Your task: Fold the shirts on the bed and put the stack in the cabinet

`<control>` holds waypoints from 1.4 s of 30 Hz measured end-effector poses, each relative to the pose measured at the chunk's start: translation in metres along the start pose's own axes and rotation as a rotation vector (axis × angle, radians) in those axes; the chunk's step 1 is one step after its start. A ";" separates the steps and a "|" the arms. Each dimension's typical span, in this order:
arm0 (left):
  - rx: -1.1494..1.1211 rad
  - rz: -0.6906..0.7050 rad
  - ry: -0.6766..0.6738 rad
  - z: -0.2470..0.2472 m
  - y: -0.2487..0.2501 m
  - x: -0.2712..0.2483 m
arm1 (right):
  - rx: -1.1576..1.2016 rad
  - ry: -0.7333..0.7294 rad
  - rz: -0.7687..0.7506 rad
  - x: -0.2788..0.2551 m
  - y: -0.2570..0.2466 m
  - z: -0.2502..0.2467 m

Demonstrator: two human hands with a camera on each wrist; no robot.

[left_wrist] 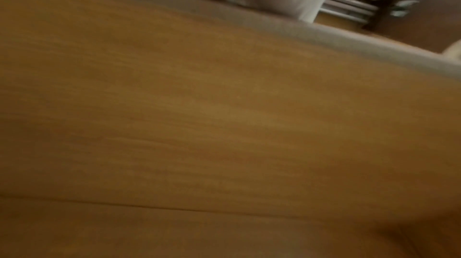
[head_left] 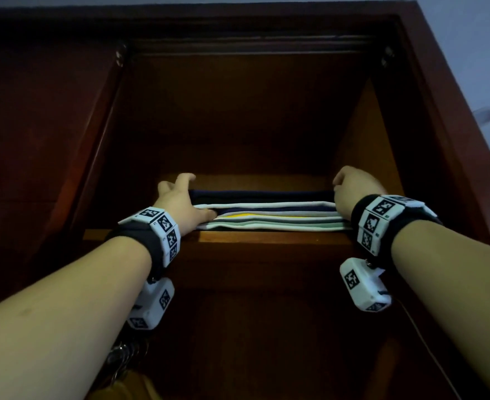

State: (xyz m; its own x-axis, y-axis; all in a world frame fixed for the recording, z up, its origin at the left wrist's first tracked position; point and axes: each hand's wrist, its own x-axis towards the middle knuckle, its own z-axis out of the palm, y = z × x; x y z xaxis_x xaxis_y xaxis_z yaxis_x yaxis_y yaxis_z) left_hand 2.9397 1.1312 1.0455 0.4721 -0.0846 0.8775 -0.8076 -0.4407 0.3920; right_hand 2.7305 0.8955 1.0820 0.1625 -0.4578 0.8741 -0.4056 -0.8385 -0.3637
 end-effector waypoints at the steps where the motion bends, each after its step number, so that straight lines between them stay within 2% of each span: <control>1: 0.001 0.037 0.038 0.001 -0.001 -0.003 | 0.010 0.062 -0.016 -0.004 0.000 -0.001; 3: 0.035 0.172 0.131 0.002 -0.003 -0.008 | -0.002 0.151 -0.127 -0.014 -0.002 -0.002; 4: 0.057 0.256 0.179 0.003 -0.004 -0.012 | -0.004 0.128 -0.206 -0.019 -0.005 -0.002; 6: 0.162 0.377 0.238 0.002 -0.005 -0.017 | -0.059 -0.035 -0.343 -0.029 -0.013 0.001; 8: 0.300 0.423 0.186 0.004 -0.007 -0.019 | -0.177 -0.172 -0.396 -0.035 -0.017 0.006; 11: 0.310 0.391 0.046 0.001 -0.010 -0.016 | -0.248 -0.265 -0.315 -0.037 -0.019 0.009; 13: 0.339 0.366 -0.007 -0.002 -0.007 -0.019 | -0.305 -0.275 -0.317 -0.040 -0.022 0.007; 14: 0.383 0.383 -0.017 -0.004 -0.005 -0.023 | -0.311 -0.233 -0.345 -0.044 -0.024 0.006; 16: 0.380 0.487 0.029 -0.004 -0.004 -0.032 | -0.261 -0.131 -0.449 -0.053 -0.026 0.005; 17: 0.320 0.546 0.051 -0.002 -0.003 -0.040 | -0.220 -0.128 -0.494 -0.059 -0.027 0.005; 20: 0.310 0.676 -0.033 0.008 -0.003 -0.061 | -0.182 -0.227 -0.553 -0.078 -0.029 0.013; 22: 0.386 0.668 -0.073 0.014 -0.001 -0.070 | -0.173 -0.246 -0.508 -0.082 -0.029 0.018; 25: 0.408 0.625 -0.064 0.012 0.007 -0.072 | -0.301 -0.241 -0.464 -0.087 -0.042 0.023; 28: 0.401 0.648 -0.091 0.014 0.022 -0.073 | -0.173 -0.186 -0.544 -0.096 -0.063 0.037; 31: 0.379 0.606 -0.186 0.017 0.026 -0.072 | -0.129 -0.262 -0.574 -0.097 -0.070 0.051; 33: 0.388 0.569 -0.224 0.015 0.024 -0.070 | -0.169 -0.296 -0.542 -0.093 -0.064 0.051; 35: 0.409 0.521 -0.233 0.008 0.020 -0.067 | -0.201 -0.253 -0.489 -0.091 -0.050 0.044; 38: 0.447 0.472 -0.228 0.000 0.010 -0.066 | -0.265 -0.157 -0.299 -0.091 -0.016 0.027; 40: 0.449 0.455 -0.259 -0.002 0.005 -0.066 | -0.290 -0.208 -0.209 -0.094 -0.004 0.017; 42: 0.420 0.430 -0.291 -0.005 0.007 -0.065 | -0.345 -0.279 -0.213 -0.097 -0.008 0.009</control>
State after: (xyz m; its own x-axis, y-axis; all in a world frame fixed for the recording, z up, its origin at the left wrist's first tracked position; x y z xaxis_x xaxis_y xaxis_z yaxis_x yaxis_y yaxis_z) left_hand 2.9021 1.1377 0.9926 0.2631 -0.5424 0.7979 -0.7665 -0.6197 -0.1686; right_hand 2.7263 0.9443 0.9972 0.4895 -0.3883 0.7808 -0.6037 -0.7970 -0.0179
